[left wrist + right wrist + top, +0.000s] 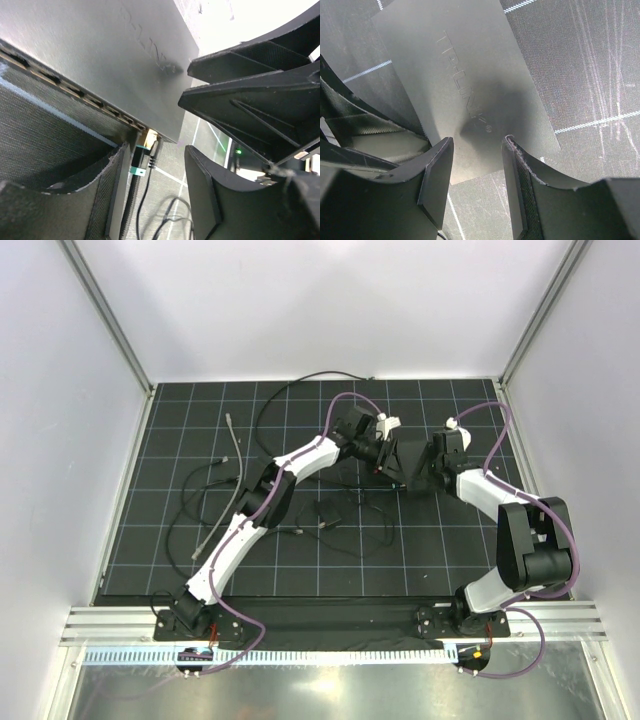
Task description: Pull the plug from the switch port
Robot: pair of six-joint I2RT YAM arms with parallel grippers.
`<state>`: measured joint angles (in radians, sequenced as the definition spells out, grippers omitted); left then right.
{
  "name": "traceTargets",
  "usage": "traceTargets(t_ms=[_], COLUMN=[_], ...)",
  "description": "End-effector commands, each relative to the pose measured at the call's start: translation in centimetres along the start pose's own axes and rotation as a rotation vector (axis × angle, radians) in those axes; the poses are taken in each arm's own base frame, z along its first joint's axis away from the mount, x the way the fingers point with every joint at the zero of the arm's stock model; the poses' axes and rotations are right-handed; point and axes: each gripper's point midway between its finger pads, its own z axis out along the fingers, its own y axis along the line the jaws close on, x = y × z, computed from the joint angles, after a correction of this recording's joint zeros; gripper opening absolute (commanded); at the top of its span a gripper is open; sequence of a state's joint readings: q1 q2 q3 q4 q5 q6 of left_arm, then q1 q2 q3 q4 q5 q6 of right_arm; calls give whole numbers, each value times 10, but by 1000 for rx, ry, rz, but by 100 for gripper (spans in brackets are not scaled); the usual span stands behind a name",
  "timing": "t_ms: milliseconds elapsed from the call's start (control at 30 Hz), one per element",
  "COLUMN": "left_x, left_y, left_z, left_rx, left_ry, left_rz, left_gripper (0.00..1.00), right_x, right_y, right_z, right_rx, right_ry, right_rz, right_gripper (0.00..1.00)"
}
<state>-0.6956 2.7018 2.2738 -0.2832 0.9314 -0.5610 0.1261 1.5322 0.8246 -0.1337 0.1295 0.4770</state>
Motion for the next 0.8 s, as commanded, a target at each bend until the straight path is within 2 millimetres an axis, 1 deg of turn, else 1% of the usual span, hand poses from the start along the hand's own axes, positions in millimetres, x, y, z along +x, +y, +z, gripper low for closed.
traceTargets(t_ms=[0,67,100,233,267,433,467,533,600,700,767], left_x=[19,22,26,26,28,25,27,26,27,29,30], left_y=[4,4,8,17,20,33,38,40,47,54,56], left_z=[5,5,5,6,9,12,14,15,15,15,16], left_rx=[6,5,-4,-62,-71,-129,-148,-163,-202,-241,-250], left_ry=[63,68,74,56,57,29,25,19,9,4,2], left_rz=[-96,-96,-106,-108,-116,-153,-165,-174,-196,-208,-223], left_gripper=[51,50,50,48,44,36,33,31,25,22,16], right_x=[-14,-14,-14,-12,-10,-11,-10,-10,-9,-8,-8], right_y=[0,-1,0,1,1,2,1,2,2,2,2], right_z=[-4,-4,-4,-1,0,0,1,1,2,3,4], right_rx=[4,6,-1,-10,-11,-13,-10,-16,-15,-13,-14], right_ry=[-44,-48,-48,-36,-32,-33,-30,-31,-26,-24,-22], right_rz=[-6,-2,0,5,5,5,6,7,6,7,7], right_gripper=[51,51,51,51,51,51,51,51,51,51,51])
